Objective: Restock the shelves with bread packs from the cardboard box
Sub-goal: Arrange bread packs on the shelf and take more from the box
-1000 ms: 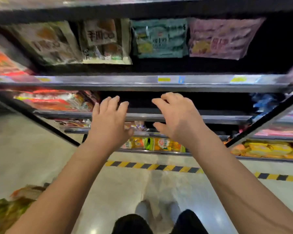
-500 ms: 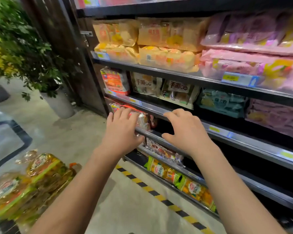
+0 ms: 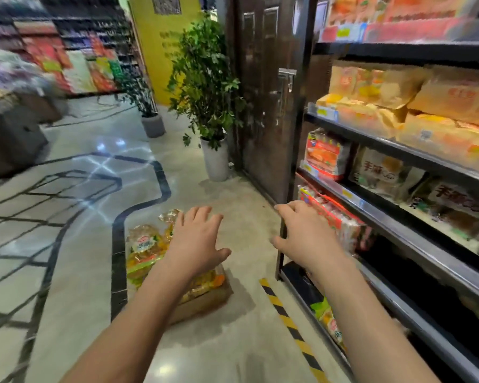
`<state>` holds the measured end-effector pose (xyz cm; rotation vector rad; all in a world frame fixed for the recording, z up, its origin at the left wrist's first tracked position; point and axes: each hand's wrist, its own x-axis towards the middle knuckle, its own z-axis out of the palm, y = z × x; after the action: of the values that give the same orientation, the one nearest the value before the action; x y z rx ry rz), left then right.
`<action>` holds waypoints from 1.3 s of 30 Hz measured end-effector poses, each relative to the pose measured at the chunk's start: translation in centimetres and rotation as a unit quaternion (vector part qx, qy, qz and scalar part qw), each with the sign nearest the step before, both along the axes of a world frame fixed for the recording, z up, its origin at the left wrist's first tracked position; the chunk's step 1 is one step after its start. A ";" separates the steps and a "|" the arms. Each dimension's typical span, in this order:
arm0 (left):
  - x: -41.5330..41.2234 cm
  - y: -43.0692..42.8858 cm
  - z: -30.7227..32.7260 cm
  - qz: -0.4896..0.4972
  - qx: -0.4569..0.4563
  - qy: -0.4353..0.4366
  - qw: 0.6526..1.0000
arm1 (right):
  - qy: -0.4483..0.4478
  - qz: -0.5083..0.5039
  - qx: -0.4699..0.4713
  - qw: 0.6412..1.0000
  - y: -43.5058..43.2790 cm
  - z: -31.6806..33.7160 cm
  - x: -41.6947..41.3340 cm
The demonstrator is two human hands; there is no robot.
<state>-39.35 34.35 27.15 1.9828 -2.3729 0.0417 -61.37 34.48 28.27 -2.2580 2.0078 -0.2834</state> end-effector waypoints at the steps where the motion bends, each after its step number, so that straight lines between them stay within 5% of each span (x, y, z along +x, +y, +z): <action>1: 1.9 -0.3 -0.3 0.013 0.002 0.000 1.000 | -0.002 0.009 0.001 1.000 -0.7 -0.2 1.8; 17: 26.6 -5.2 -4.9 0.127 0.055 0.018 0.990 | 0.014 0.145 0.014 0.989 -10.5 -6.4 26.0; 39: 36.1 -25.6 -18.8 0.192 0.183 0.035 0.963 | 0.055 0.193 0.076 0.977 -35.7 -18.3 32.6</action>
<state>-3.28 8.78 8.39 2.5328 -2.0314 -0.4772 -28.79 -1.21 10.01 -2.5396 1.5221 0.0319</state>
